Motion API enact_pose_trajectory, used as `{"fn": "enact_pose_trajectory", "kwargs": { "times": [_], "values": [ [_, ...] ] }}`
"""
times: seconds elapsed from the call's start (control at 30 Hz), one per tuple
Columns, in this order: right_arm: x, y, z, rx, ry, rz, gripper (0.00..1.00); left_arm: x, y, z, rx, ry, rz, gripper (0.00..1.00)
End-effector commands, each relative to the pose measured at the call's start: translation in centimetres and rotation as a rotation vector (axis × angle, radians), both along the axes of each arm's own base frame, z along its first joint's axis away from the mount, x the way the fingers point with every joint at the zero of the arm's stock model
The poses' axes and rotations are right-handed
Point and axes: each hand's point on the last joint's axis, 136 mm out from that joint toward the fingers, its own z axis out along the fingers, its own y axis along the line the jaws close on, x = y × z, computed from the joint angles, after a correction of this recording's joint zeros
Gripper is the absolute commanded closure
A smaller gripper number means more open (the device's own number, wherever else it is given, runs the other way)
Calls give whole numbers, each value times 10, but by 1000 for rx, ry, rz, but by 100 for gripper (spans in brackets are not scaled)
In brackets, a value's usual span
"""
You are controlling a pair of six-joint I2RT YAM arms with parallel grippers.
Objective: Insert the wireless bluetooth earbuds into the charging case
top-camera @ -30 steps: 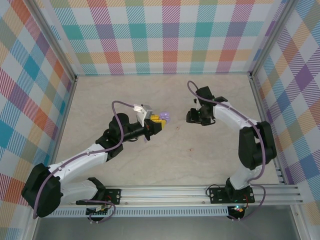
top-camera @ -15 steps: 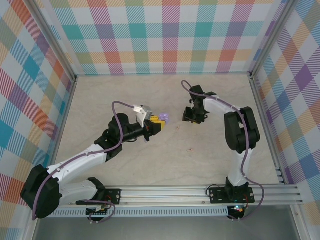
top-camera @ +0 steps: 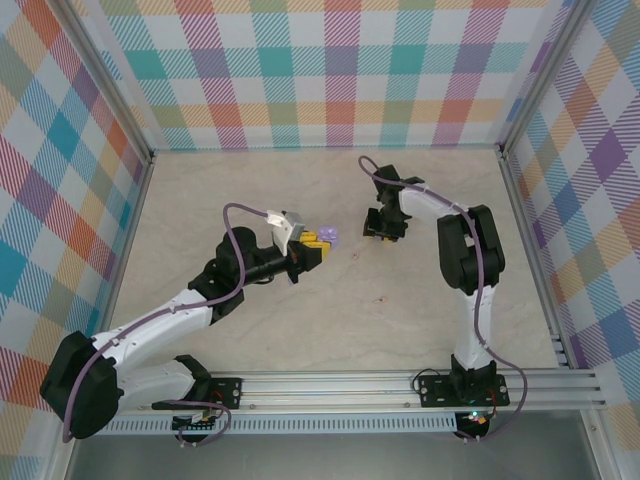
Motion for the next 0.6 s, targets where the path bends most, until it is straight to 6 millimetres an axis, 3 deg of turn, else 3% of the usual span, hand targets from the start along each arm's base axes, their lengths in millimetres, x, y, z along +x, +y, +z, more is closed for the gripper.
{"fn": "enact_pose_trajectory", "kwargs": {
  "times": [0.0, 0.23, 0.57],
  "values": [
    [7, 0, 1, -10, 8, 23, 56, -12, -3, 23, -35, -98, -46, 82],
    [13, 2, 0, -30, 29, 76, 58, -14, -2, 23, -39, -103, -47, 83],
    [2, 3, -4, -117, 76, 149, 61, -13, -2, 22, -44, -100, -45, 83]
  ]
}}
